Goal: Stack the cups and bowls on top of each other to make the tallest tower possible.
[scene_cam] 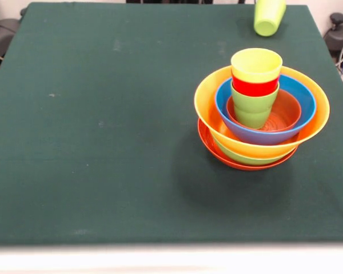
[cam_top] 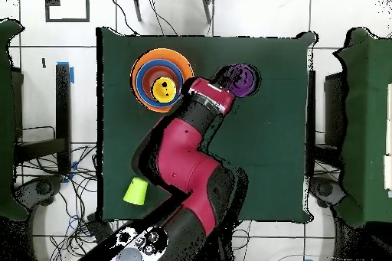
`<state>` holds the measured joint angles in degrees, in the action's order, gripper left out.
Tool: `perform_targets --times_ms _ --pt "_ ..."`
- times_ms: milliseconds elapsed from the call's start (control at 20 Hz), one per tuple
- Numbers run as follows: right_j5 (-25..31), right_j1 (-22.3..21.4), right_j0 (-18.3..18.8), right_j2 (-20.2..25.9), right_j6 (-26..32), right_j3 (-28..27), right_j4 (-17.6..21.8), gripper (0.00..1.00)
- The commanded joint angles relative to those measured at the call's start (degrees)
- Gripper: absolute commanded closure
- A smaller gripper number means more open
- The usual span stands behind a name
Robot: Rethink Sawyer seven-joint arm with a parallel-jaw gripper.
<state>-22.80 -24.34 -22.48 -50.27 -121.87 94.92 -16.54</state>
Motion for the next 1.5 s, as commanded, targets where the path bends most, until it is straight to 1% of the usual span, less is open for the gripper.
perform_targets --times_ms 50,200,400,650,850,1150,1500 --pt "32.46 -19.93 16.63 26.05 10.82 0.84 17.11 1.00" --pt "34.06 -19.94 17.36 26.69 10.90 -0.71 17.33 1.00" --pt "33.93 -18.74 17.49 27.11 8.46 -2.10 19.26 1.00" --pt "29.69 -15.66 17.27 27.13 3.63 -2.63 22.17 1.00" --pt "27.88 -13.65 16.95 26.94 1.30 -3.33 23.11 1.00" --pt "25.52 -10.29 16.15 26.19 -0.89 -4.41 23.25 1.00" --pt "22.29 -4.56 14.41 24.31 -3.32 -6.83 21.44 1.00"
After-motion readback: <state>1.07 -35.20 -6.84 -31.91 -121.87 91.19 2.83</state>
